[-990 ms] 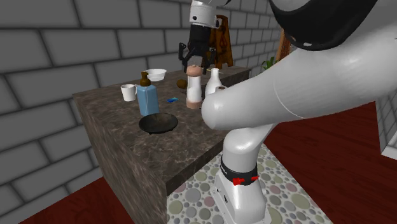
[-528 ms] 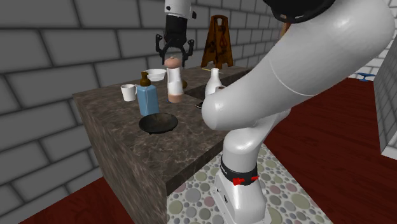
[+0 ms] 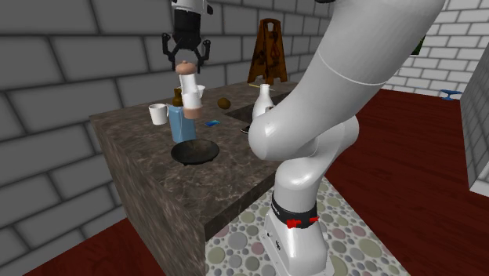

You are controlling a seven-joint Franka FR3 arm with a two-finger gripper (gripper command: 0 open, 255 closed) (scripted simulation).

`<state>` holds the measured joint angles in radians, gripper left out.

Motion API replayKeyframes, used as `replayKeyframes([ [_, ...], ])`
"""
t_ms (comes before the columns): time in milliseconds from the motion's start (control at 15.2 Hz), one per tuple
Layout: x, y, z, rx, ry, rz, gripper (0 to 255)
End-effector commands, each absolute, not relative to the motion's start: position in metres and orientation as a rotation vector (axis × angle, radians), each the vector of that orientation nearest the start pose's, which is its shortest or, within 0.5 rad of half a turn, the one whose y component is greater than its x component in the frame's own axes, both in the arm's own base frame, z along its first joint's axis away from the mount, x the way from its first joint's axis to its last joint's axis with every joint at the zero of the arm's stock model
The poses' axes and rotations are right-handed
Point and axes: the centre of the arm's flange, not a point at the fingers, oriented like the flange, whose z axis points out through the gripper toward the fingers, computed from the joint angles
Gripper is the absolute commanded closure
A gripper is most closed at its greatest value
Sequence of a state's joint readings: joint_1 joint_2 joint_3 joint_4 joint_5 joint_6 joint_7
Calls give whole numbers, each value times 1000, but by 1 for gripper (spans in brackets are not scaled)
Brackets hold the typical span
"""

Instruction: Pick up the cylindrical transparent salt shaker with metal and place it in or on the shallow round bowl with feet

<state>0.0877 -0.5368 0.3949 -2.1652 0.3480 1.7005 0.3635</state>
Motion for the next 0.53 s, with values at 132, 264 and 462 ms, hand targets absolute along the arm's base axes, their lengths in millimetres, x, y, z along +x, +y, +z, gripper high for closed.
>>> replayKeyframes([
  [132, 332, 251, 571, -2988, -50, 29, 255],
  [264, 332, 251, 560, -2988, -50, 29, 255],
  [462, 332, 251, 544, -2988, -50, 29, 255],
])
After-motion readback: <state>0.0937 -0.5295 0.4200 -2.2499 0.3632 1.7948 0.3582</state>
